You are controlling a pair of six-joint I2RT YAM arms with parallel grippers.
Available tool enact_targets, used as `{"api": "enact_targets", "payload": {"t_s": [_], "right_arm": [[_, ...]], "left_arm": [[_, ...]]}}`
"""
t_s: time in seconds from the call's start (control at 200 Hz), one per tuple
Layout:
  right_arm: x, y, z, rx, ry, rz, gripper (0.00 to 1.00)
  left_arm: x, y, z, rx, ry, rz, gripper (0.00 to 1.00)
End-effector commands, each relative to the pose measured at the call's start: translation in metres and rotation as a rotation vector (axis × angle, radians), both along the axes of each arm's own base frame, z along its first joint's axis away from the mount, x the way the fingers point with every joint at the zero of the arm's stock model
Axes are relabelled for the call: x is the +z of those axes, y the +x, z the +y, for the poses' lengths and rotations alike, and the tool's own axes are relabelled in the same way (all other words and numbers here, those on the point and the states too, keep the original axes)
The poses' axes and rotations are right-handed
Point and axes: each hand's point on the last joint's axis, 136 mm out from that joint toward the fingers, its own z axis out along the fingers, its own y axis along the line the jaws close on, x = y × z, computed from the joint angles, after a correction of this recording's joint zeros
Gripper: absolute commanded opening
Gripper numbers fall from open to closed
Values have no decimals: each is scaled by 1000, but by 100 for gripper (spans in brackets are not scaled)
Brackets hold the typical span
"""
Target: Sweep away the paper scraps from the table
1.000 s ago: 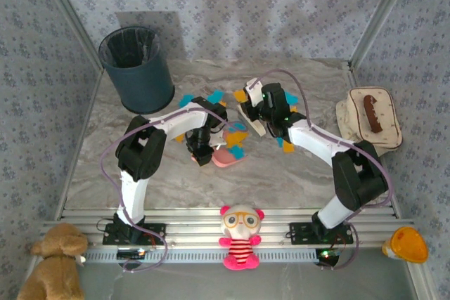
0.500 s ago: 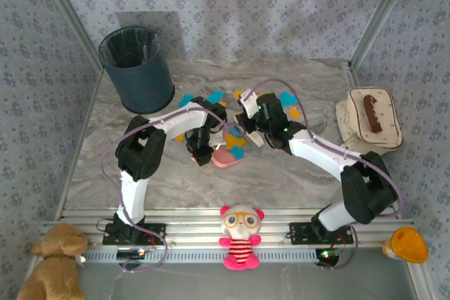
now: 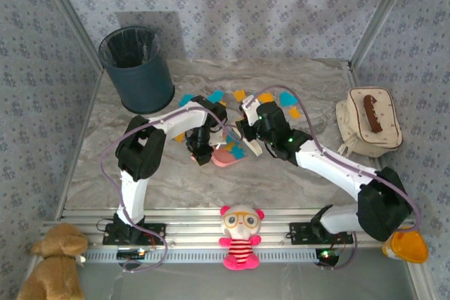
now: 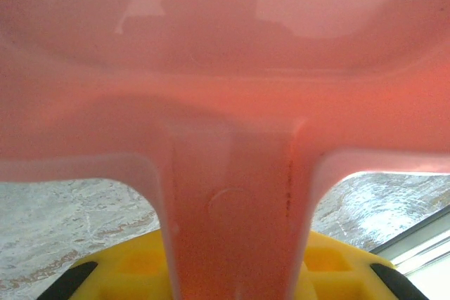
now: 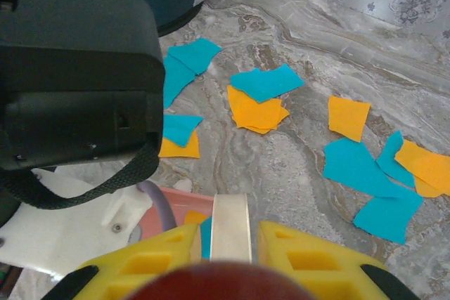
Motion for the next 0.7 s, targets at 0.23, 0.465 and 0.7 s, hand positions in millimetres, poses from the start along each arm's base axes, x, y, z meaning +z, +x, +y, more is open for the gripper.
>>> {"api": "enact_targets", "payload": {"t_s": [0.23, 0.465, 0.7], "right_arm": [[30, -6, -26, -151, -16, -60, 0], [26, 1, -49, -269, -50, -77, 0], [9, 17, -56, -320, -69, -50, 0]], "left_arm": [[3, -1, -1, -26, -1, 21, 0], [4, 0, -4, -54, -12, 7, 0], [1, -2, -5, -70, -9, 14, 0]]}}
